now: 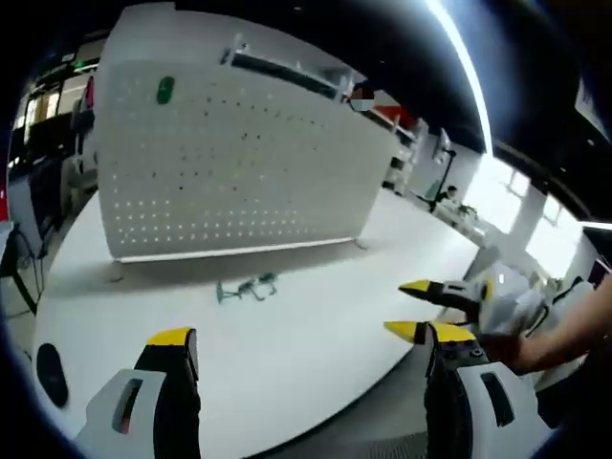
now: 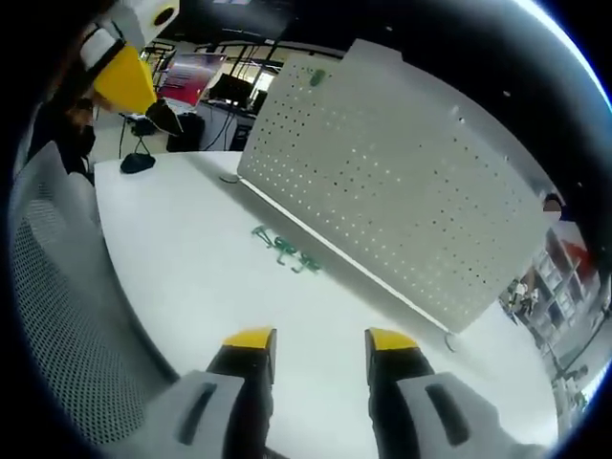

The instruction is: Insert the hook assembly into the mounting plate slot until the hook locks in place.

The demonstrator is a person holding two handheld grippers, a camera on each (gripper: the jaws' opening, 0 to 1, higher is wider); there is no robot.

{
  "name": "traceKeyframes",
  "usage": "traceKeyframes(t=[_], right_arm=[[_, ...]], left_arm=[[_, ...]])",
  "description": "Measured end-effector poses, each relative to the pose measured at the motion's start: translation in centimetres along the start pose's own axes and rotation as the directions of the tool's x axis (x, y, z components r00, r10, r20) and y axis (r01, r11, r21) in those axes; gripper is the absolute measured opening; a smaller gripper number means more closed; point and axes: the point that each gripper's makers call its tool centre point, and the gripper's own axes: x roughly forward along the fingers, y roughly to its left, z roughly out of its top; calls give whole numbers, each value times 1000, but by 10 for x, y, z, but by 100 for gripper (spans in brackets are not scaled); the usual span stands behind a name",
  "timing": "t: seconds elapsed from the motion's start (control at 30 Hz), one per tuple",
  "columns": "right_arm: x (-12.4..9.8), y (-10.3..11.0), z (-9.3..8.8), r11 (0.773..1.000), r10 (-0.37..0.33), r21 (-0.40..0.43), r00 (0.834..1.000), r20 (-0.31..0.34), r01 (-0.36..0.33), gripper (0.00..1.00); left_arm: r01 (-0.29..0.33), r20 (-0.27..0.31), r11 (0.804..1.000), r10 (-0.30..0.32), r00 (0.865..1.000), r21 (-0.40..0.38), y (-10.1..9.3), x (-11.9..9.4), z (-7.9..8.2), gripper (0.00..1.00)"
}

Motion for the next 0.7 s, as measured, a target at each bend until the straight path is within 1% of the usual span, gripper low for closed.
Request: traceKeyframes(t=[0.1, 0.17, 0.23, 0.33, 0.43, 0.47, 0.53, 0.57, 0.6, 0.7], right_arm=[[0, 0, -1, 1000, -3, -4, 1000, -7, 3, 34], [0, -2, -1, 1000, -13, -1, 1000, -7, 13, 34], [0, -4, -1, 1000, -19, -2, 1000, -7, 19, 34], [1, -2, -1, 1000, -12, -3, 1000, -10, 12, 35], [1, 0, -1, 1000, -4, -3, 1000, -11, 4, 35], [1, -1, -1, 1000, -5, -7, 1000, -11, 5, 36], [1, -3, -1, 1000, -17, -11, 1000, -9, 17, 38], [2, -3, -2, 1000, -17, -8, 1000, -11, 17, 39], [2, -3, -2, 1000, -16, -6, 1000, -15, 15, 39], [3, -1, -4, 1000, -7, -13, 1000, -23, 7, 39]], left_arm=[[-6, -15, 1000, 6, 1000, 13, 5, -2, -7, 100], [-4, -23, 1000, 4, 1000, 5, 7, -2, -12, 100], [-6, -19, 1000, 5, 1000, -5, 9, -3, -15, 100], [-17, -10, 1000, 17, 1000, 1, 15, -3, -20, 100], [-2, 12, 999, 3, 1000, -35, 18, -3, -25, 100], [1, 19, 999, 0, 1000, -36, 18, -4, -26, 100], [9, 37, 1000, -9, 999, -12, 17, -5, -28, 98], [6, 37, 1000, -6, 999, -7, 17, -6, -29, 98], [2, 24, 1000, -2, 1000, 3, 18, -5, -32, 98], [1, 24, 1000, -1, 1000, 15, 19, -3, -30, 98]])
